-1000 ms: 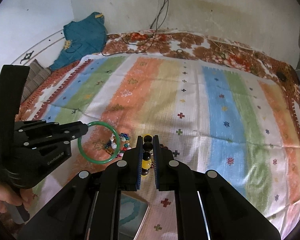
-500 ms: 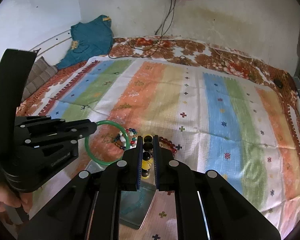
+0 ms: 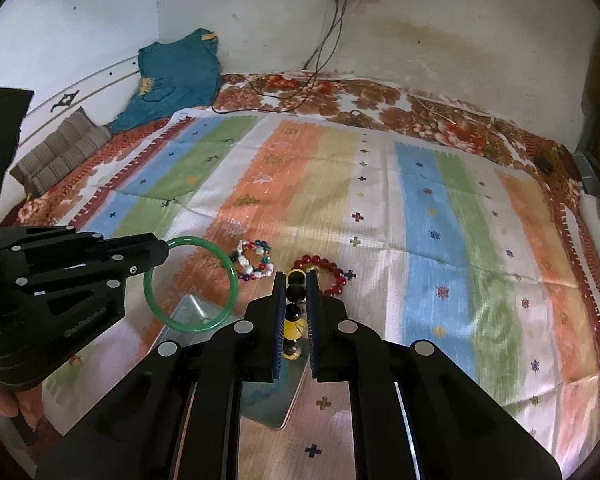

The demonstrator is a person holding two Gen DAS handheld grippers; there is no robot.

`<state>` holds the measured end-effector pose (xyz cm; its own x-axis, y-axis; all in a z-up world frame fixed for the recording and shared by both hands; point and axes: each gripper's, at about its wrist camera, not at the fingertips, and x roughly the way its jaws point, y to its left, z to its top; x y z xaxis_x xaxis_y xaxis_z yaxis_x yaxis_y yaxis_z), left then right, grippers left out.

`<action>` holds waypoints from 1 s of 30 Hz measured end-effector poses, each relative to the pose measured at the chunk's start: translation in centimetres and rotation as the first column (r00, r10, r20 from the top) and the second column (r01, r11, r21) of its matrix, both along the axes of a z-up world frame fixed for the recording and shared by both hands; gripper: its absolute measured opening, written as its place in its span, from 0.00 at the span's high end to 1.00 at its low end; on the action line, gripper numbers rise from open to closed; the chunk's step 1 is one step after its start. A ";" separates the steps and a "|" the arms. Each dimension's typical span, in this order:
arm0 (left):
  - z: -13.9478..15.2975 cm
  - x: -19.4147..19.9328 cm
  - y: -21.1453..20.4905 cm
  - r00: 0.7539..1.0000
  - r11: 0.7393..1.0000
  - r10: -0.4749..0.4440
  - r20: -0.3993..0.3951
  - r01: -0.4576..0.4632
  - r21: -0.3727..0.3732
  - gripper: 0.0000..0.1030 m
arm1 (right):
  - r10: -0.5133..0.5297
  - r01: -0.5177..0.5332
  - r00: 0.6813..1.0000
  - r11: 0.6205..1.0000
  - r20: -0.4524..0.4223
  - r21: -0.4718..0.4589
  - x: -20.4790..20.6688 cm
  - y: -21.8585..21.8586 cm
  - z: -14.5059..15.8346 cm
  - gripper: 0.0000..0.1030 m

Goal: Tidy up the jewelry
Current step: 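Carry the green bangle and yellow-black bracelet over the silver tin, then open both tools to drop the bangle and bracelet into the tin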

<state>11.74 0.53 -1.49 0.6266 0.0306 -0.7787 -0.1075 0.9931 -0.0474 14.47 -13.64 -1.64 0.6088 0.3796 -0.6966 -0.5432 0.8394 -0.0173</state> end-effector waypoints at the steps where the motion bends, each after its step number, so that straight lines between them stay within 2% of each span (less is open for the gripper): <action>1: 0.0 -0.2 -0.1 1.000 1.000 -0.002 0.002 0.002 0.001 0.93 | 0.001 -0.001 1.000 1.000 0.002 -0.004 -0.2 0.0 0.0 0.90; 14: -0.2 -2.5 -1.3 1.000 1.000 -0.006 -0.007 0.006 0.016 0.92 | 0.033 -0.033 0.999 0.999 -0.033 0.015 -2.2 -0.2 -0.5 0.89; 16: -0.5 -2.6 -1.0 1.000 1.000 0.012 -0.022 -0.011 0.002 0.89 | 0.017 -0.017 0.999 1.000 -0.047 0.015 -2.0 -0.6 -0.7 0.89; 18: -0.6 -2.6 -0.4 0.999 0.999 0.042 -0.027 -0.042 0.008 0.81 | -0.001 0.001 0.999 1.000 -0.055 -0.002 -1.8 -1.0 -1.0 0.88; 20: -0.7 -2.6 0.0 0.998 0.998 0.061 -0.027 -0.061 0.015 0.80 | -0.022 0.022 0.997 1.000 -0.074 -0.004 -1.3 -1.4 -1.3 0.82; 22: -0.7 -2.6 0.4 0.997 0.997 0.077 -0.026 -0.076 0.010 0.74 | -0.036 0.035 0.996 0.999 -0.081 -0.005 -1.0 -1.7 -1.5 0.71; 30: -1.4 -1.9 1.8 0.993 0.994 0.109 -0.043 -0.110 -0.013 0.58 | -0.064 0.065 0.990 0.998 -0.122 0.004 0.6 -2.2 -2.0 0.56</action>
<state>9.82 2.37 -2.89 0.5868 0.0849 -0.8053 -0.2176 0.9744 -0.0558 15.06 -15.85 -3.61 0.5427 0.3485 -0.7642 -0.4858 0.8725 0.0528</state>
